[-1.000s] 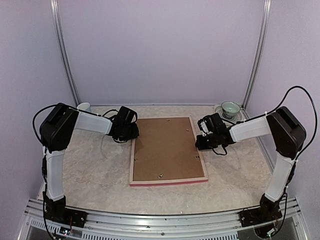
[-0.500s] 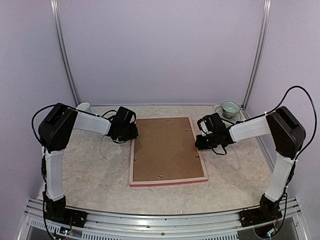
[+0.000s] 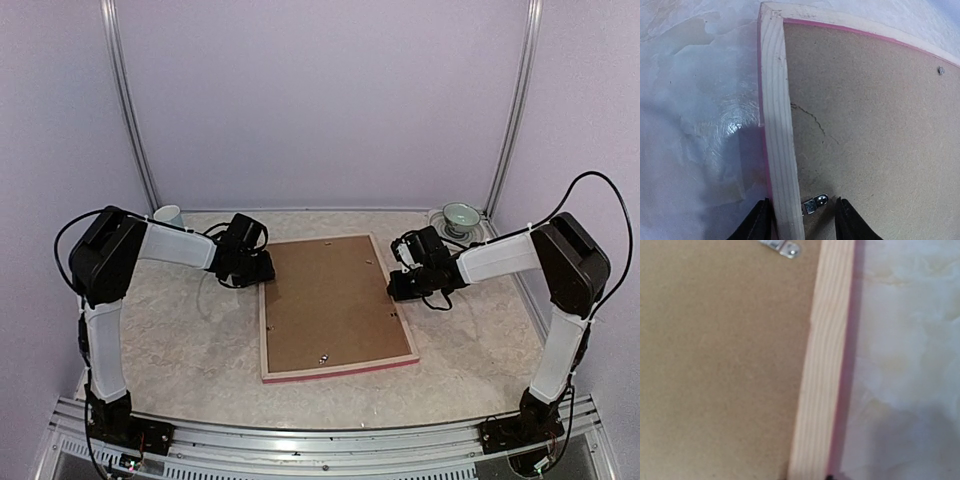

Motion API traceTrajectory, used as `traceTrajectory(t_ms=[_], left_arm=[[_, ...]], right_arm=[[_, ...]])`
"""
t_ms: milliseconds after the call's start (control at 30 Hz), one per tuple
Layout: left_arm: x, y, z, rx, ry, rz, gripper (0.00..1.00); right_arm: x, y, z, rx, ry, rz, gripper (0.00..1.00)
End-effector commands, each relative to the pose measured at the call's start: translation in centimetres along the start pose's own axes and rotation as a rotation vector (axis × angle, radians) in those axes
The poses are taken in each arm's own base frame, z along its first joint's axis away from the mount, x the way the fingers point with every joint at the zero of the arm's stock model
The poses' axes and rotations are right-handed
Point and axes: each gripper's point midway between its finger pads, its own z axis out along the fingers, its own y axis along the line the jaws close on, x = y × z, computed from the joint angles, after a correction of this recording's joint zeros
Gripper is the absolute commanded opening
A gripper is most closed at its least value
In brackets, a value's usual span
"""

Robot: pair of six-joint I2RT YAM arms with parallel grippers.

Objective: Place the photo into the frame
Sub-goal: Adjust the photo frame at the center of the board.

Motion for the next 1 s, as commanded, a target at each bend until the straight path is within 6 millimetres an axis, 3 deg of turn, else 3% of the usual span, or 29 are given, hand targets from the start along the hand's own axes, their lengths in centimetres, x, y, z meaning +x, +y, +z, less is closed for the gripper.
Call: traceTrajectory(t_ms=[0, 233, 533, 767, 867, 967], left_arm=[[0.3, -0.6, -1.0, 0.027, 0.016, 0.018, 0.49], [-0.3, -1.3, -2.2, 0.049, -0.002, 0.023, 0.64], [-1.9, -1.7, -5.1, 0.059, -0.063, 0.026, 0.98], [-2.6, -1.6, -6.6, 0.060, -0.089, 0.029, 0.99], [-2.8, -1.4, -7.3, 0.055, -0.099, 0.036, 0.99], [-2.8, -1.1, -8.0, 0.047, -0.103, 0.043, 0.99]], right_arm=[[3.3, 1.3, 0.6, -0.049, 0.113, -0.086, 0.00], [3.0, 1.4, 0.4, -0.051, 0.105, -0.085, 0.00], [2.5, 1.7, 0.2, -0.060, 0.100, -0.083, 0.00], [1.2, 1.8, -1.0, -0.048, 0.069, -0.087, 0.05], [0.4, 1.9, -1.9, -0.045, 0.048, -0.093, 0.15], [-0.5, 2.2, -2.7, -0.050, 0.032, -0.098, 0.32]])
